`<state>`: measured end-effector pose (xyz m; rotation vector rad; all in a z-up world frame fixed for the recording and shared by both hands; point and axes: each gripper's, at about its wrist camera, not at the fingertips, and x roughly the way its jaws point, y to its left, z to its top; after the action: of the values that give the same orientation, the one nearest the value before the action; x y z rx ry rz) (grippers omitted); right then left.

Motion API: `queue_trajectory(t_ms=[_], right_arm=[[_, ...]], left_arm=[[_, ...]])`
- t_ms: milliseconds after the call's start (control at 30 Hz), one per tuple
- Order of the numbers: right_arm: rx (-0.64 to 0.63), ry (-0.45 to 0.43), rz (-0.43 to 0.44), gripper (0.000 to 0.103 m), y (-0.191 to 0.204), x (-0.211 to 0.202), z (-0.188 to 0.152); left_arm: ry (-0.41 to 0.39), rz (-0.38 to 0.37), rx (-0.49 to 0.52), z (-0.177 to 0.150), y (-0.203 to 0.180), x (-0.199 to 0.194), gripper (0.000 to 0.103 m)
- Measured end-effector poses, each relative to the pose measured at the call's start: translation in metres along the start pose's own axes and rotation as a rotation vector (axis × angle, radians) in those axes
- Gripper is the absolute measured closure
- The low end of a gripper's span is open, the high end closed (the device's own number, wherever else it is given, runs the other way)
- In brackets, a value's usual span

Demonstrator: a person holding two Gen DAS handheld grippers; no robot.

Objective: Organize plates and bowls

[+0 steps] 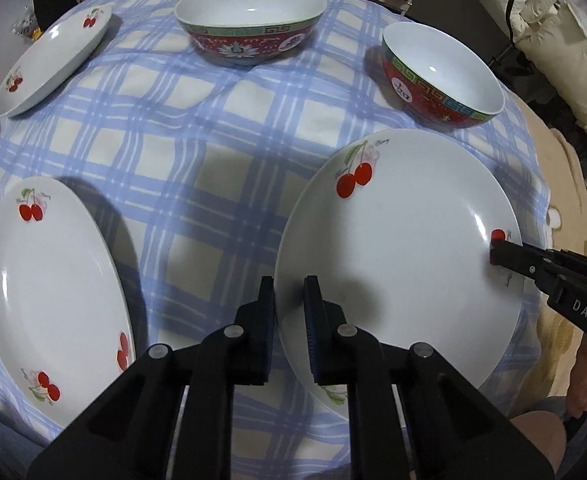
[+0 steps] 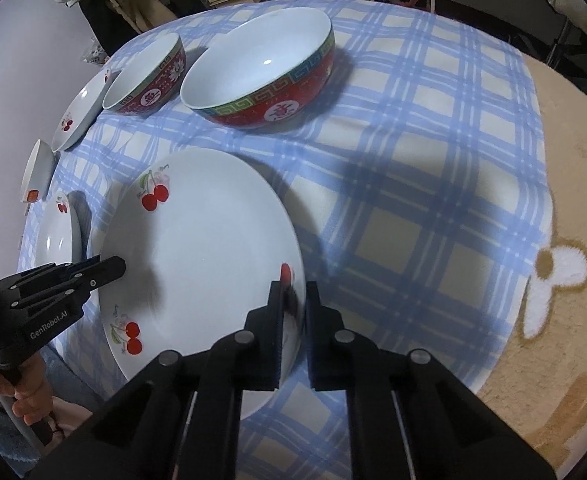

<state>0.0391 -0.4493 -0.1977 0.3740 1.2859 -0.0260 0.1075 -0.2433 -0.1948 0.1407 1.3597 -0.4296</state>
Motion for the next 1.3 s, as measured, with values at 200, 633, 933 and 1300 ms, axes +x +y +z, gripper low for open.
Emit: queue_trajectory(t_ms=[200, 633, 933, 1300], right_arm=[[-0.019, -0.022, -0.01, 0.093, 0.012, -0.011, 0.003], [-0.074, -0.066, 0.037, 0.093, 0.077, -0.024, 0.019], [-0.136, -0.104, 0.087, 0.092, 0.143, -0.028, 0.027], [-0.205, -0.113, 0.161, 0.092, 0.216, -0.017, 0.036]], left_arm=[[-0.007, 0.011, -0.009, 0.003, 0.006, -0.013, 0.089], [-0.073, 0.055, -0.068, 0.002, 0.057, -0.073, 0.089], [-0.122, 0.135, -0.09, -0.015, 0.111, -0.113, 0.089], [-0.204, 0.229, -0.184, -0.034, 0.176, -0.143, 0.089]])
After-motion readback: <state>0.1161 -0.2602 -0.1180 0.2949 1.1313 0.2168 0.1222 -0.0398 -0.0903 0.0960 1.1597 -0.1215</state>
